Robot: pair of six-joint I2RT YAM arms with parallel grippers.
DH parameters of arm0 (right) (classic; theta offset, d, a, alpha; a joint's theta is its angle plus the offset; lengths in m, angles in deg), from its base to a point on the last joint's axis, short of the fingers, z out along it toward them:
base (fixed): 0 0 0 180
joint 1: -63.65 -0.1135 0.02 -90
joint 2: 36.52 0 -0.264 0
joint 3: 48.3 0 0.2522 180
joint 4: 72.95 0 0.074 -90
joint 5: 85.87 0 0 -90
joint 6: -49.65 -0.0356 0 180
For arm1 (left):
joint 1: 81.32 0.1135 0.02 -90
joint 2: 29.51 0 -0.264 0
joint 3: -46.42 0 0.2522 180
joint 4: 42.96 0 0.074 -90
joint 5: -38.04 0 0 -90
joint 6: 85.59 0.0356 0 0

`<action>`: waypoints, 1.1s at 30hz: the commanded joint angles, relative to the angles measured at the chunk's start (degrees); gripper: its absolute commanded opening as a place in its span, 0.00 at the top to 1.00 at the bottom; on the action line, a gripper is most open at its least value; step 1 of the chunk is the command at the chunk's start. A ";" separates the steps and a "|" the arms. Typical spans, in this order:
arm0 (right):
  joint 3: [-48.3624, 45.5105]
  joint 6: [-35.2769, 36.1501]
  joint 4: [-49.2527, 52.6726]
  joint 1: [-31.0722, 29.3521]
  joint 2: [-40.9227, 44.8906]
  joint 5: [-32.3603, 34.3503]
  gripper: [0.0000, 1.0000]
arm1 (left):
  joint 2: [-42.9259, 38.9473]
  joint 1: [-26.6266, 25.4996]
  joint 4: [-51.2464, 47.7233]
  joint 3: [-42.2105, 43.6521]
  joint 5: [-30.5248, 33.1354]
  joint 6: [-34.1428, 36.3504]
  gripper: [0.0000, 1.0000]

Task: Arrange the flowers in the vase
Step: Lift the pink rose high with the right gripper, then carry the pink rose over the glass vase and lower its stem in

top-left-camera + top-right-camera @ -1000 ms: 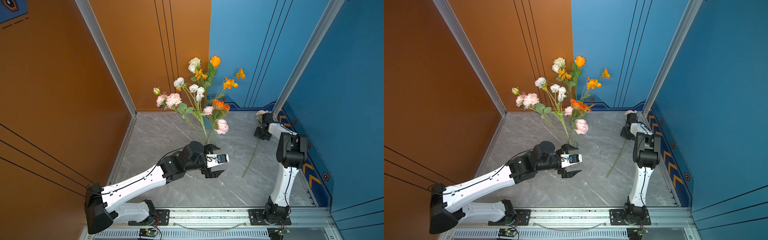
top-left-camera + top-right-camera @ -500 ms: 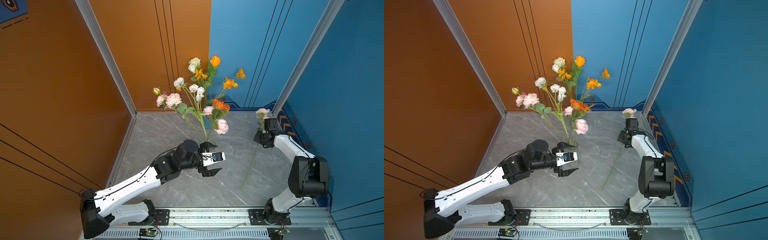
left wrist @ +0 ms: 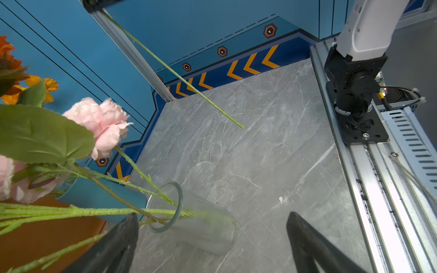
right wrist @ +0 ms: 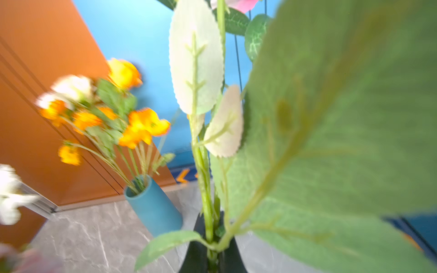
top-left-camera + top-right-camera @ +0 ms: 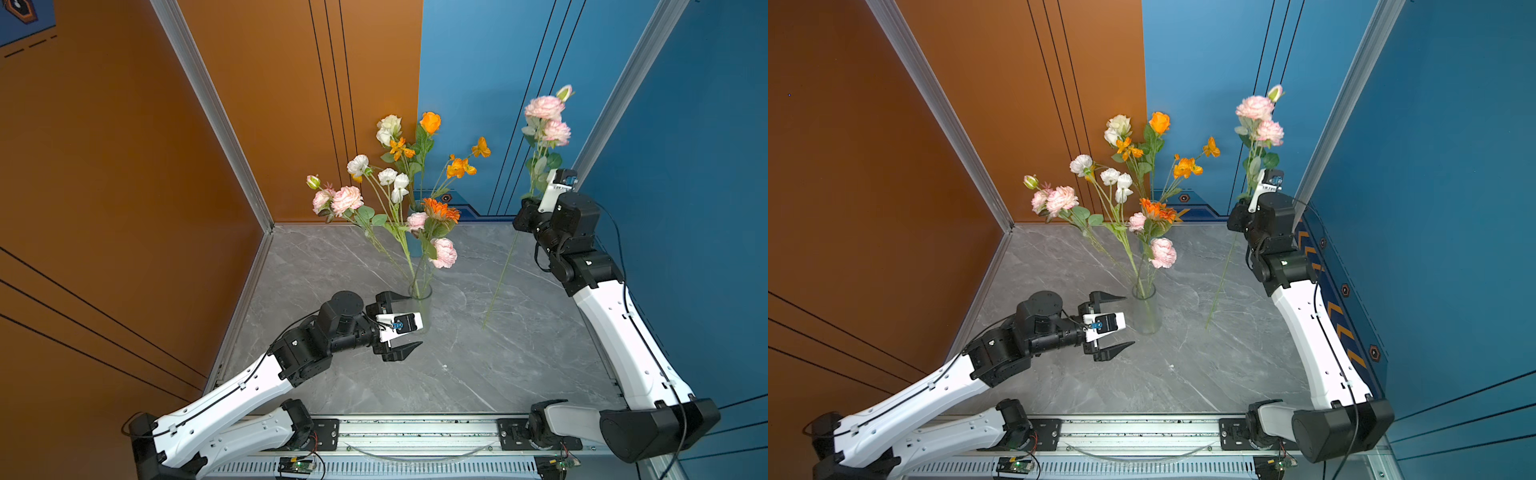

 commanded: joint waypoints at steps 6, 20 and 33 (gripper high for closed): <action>-1.26 14.31 -20.60 -12.08 4.89 4.45 1.00 | 1.06 0.35 4.65 4.23 -3.07 -7.06 0.02; 1.37 10.62 -33.78 -17.83 4.20 -2.20 1.00 | 5.13 2.11 2.74 3.83 -1.99 -7.97 0.02; 0.72 3.22 -31.12 -22.44 5.43 -4.18 1.00 | 2.96 5.63 10.10 6.19 3.35 -11.27 0.02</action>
